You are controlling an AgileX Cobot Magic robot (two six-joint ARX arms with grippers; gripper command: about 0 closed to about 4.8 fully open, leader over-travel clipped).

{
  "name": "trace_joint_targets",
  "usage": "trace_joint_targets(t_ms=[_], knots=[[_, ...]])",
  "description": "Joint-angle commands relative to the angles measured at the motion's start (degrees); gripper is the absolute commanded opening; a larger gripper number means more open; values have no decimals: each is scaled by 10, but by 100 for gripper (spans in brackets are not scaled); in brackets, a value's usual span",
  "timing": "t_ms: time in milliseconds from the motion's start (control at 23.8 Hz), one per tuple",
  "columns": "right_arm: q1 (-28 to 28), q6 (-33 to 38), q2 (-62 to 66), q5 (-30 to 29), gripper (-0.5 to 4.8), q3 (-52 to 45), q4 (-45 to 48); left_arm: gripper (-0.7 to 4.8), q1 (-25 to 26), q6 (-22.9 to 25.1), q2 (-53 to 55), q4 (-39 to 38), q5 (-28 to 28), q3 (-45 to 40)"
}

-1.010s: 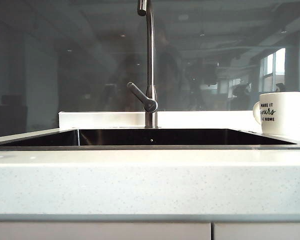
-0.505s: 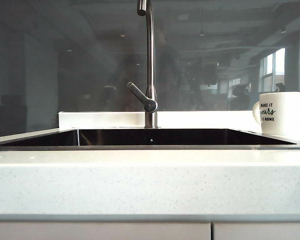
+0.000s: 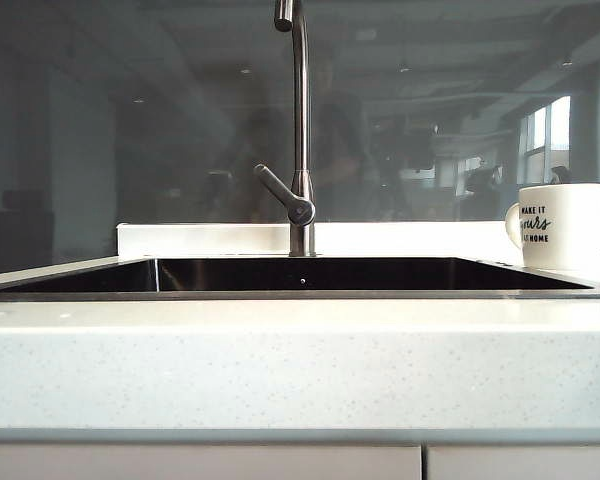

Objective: Pick up the mug next to the sink, go to the faucet to get some water, pour the water into the sink, and finally put the mug back to its place.

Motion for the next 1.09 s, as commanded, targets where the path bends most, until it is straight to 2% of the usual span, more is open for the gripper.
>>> trace_joint_targets(t_ms=[42, 463, 631, 716, 758, 926, 1094], knots=[[0, 2, -2, -1, -6, 3, 10, -2, 0, 0, 0, 5, 0, 2], [0, 2, -2, -1, -6, 3, 10, -2, 0, 0, 0, 5, 0, 2], [0, 2, -2, 22, -6, 3, 31, -2, 0, 0, 0, 5, 0, 2], [3, 2, -21, 53, -6, 2, 19, -2, 0, 0, 0, 5, 0, 2], [10, 2, -53, 98, -6, 2, -2, -2, 0, 0, 0, 5, 0, 2], [26, 2, -141, 189, -6, -14, -37, -2, 0, 0, 0, 3, 2, 2], [43, 29, -279, 219, -6, -99, -35, -2, 0, 0, 0, 1, 2, 2]])
